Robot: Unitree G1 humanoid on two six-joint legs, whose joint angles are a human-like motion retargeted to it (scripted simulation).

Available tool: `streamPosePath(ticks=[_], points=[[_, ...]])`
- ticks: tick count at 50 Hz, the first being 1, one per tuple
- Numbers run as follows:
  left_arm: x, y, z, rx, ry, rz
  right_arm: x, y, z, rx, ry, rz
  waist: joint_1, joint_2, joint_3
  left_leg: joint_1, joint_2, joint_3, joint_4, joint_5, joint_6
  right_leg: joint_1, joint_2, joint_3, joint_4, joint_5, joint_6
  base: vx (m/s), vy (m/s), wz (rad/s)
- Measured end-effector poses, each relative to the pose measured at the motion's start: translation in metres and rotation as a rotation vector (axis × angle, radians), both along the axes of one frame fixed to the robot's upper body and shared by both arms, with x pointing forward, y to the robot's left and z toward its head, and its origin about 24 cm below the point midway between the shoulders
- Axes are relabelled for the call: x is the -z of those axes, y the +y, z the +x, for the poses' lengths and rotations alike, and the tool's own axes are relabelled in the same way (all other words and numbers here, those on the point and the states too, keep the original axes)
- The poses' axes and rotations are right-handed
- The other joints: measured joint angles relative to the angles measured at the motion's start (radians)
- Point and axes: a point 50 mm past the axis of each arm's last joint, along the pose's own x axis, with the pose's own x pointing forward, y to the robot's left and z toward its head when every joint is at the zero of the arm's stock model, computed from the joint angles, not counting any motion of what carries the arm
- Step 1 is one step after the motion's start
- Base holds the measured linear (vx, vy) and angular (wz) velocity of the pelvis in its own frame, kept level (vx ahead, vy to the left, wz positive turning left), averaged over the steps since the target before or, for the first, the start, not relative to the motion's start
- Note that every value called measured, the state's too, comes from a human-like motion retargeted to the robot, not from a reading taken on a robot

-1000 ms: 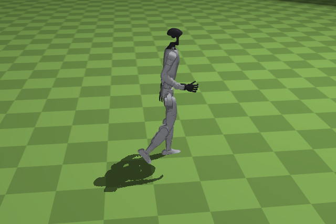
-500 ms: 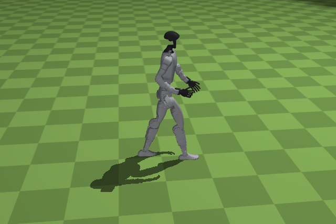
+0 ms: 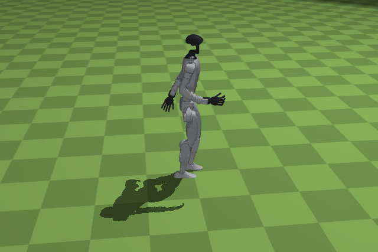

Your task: Walk run

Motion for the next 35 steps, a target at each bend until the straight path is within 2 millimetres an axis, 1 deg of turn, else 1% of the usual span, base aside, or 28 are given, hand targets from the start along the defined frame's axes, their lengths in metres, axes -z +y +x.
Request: streamPosePath(ticks=[3, 5, 8, 9, 10, 12, 13, 15, 17, 18, 20, 22, 23, 25, 28, 30, 32, 33, 35], points=[[-0.006, -0.014, -0.012, -0.048, 0.049, -0.033, -0.002, -0.002, 0.001, 0.011, -0.01, 0.002, 0.022, 0.015, 0.019, -0.016, -0.054, 0.045, -0.186, -0.031, -0.009, 0.049, 0.032, -0.015, -0.007, -0.025, -0.01, 0.45, -0.13, -0.18], [-0.007, -0.018, -0.015, -0.059, 0.061, -0.049, -0.002, -0.003, 0.0, 0.017, -0.011, 0.004, 0.027, 0.02, 0.027, -0.021, -0.079, 0.129, -0.276, -0.055, -0.037, 0.078, 0.046, -0.036, -0.009, -0.042, -0.014, 0.57, -0.18, 0.1], [-0.006, -0.014, -0.012, -0.051, 0.053, -0.042, 0.002, -0.002, -0.003, 0.022, 0.005, 0.01, 0.03, 0.03, 0.029, 0.001, -0.113, 0.252, -0.342, -0.075, -0.037, 0.112, 0.074, -0.068, 0.001, -0.062, -0.026, 0.58, -0.19, 0.17], [-0.004, -0.011, -0.008, -0.049, 0.043, -0.03, 0.003, -0.002, -0.004, 0.023, 0.014, 0.014, 0.042, 0.032, 0.027, 0.008, -0.119, 0.253, -0.343, -0.065, -0.026, 0.12, 0.081, -0.078, 0.007, -0.066, -0.025, 0.53, -0.21, -0.25], [-0.002, -0.008, -0.004, -0.047, 0.03, -0.016, 0.005, -0.001, -0.005, 0.023, 0.022, 0.017, 0.056, 0.032, 0.023, 0.013, -0.124, 0.238, -0.336, -0.048, -0.006, 0.127, 0.084, -0.083, 0.014, -0.068, -0.022, 0.64, -0.25, -0.55], [0.002, -0.002, 0.005, -0.056, -0.005, 0.021, 0.009, 0.002, -0.008, 0.011, 0.046, 0.021, 0.092, 0.007, 0.008, 0.02, -0.149, 0.156, -0.32, -0.005, 0.11, 0.138, 0.072, -0.063, 0.04, -0.052, -0.008, 0.7, -0.27, -0.76], [0.004, 0.002, 0.01, -0.064, -0.024, 0.043, 0.012, 0.005, -0.011, 0.004, 0.058, 0.024, 0.106, -0.003, -0.003, 0.028, -0.155, 0.153, -0.327, 0.026, 0.146, 0.143, 0.067, -0.067, 0.055, -0.031, 0.0, 0.7, -0.28, -0.81], [0.008, 0.013, 0.021, -0.091, -0.06, 0.09, 0.017, 0.012, -0.015, -0.017, 0.084, 0.034, 0.134, -0.03, -0.034, 0.043, -0.185, 0.104, -0.364, 0.03, 0.222, 0.146, 0.041, -0.097, 0.095, 0.042, 0.03, 0.82, -0.31, -0.88], [0.012, 0.023, 0.034, -0.129, -0.094, 0.13, 0.023, 0.021, -0.018, -0.053, 0.112, 0.044, 0.142, -0.05, -0.066, 0.064, -0.152, 0.165, -0.345, -0.019, 0.202, 0.134, 0.011, -0.138, 0.168, 0.174, 0.105, 0.8, -0.28, -0.94], [0.014, 0.031, 0.044, -0.15, -0.116, 0.149, 0.025, 0.026, -0.019, -0.074, 0.124, 0.05, 0.146, -0.051, -0.072, 0.063, -0.131, 0.158, -0.326, -0.038, 0.192, 0.12, 0.001, -0.151, 0.22, 0.25, 0.16, 0.66, -0.23, -0.68], [0.018, 0.046, 0.07, -0.17, -0.183, 0.186, 0.026, 0.035, -0.021, -0.107, 0.131, 0.048, 0.116, -0.031, -0.075, 0.087, -0.108, 0.114, -0.302, -0.078, 0.194, 0.078, 0.015, -0.141, 0.342, 0.373, 0.307, 0.66, -0.28, -0.15], [0.022, 0.062, 0.104, -0.163, -0.285, 0.236, 0.022, 0.035, -0.02, -0.129, 0.106, 0.038, 0.12, 0.002, -0.088, 0.095, -0.043, 0.133, -0.291, -0.101, 0.182, -0.004, 0.08, -0.123, 0.469, 0.447, 0.365, 0.59, -0.34, -0.13], [0.023, 0.068, 0.123, -0.152, -0.341, 0.254, 0.021, 0.032, -0.02, -0.133, 0.094, 0.034, 0.116, 0.019, -0.092, 0.112, -0.028, 0.131, -0.285, -0.118, 0.177, -0.043, 0.09, -0.098, 0.546, 0.445, 0.364, 0.61, -0.08, 0.2], [0.023, 0.077, 0.164, -0.125, -0.469, 0.275, 0.022, 0.027, -0.02, -0.141, 0.098, 0.039, 0.102, 0.045, -0.09, 0.143, -0.035, 0.092, -0.28, -0.149, 0.185, -0.121, 0.106, -0.02, 0.677, 0.338, 0.341, 0.55, 0.07, 0.39], [0.014, 0.086, 0.227, -0.063, -0.678, 0.263, 0.028, 0.023, -0.024, -0.119, 0.14, 0.047, 0.077, 0.069, -0.095, 0.181, -0.026, 0.08, -0.29, -0.169, 0.175, -0.216, 0.011, -0.051, 0.723, 0.196, 0.246, 0.47, -0.06, 0.57], [0.003, 0.089, 0.266, -0.013, -0.819, 0.247, 0.028, 0.018, -0.027, -0.077, 0.139, 0.029, 0.045, 0.08, -0.094, 0.204, -0.034, 0.05, -0.297, -0.178, 0.174, -0.269, -0.064, -0.082, 0.686, 0.119, 0.187, 0.47, -0.11, 1.12], [-0.011, 0.092, 0.3, 0.037, -0.949, 0.248, 0.028, 0.014, -0.032, -0.038, 0.137, 0.015, 0.02, 0.082, -0.09, 0.225, -0.049, 0.013, -0.301, -0.188, 0.173, -0.299, -0.118, -0.09, 0.582, 0.094, 0.177, 0.47, -0.15, 1.05], [-0.018, 0.093, 0.315, 0.061, -1.009, 0.251, 0.029, 0.013, -0.034, -0.024, 0.141, 0.015, 0.007, 0.081, -0.087, 0.235, -0.059, -0.007, -0.301, -0.195, 0.173, -0.311, -0.135, -0.078, 0.517, 0.091, 0.182, 0.43, -0.16, 1.13], [-0.033, 0.096, 0.341, 0.107, -1.118, 0.26, 0.031, 0.011, -0.037, -0.004, 0.156, 0.023, -0.026, 0.07, -0.075, 0.261, -0.084, -0.053, -0.3, -0.208, 0.17, -0.333, -0.159, -0.018, 0.383, 0.09, 0.193, 0.51, -0.22, 1.27]])
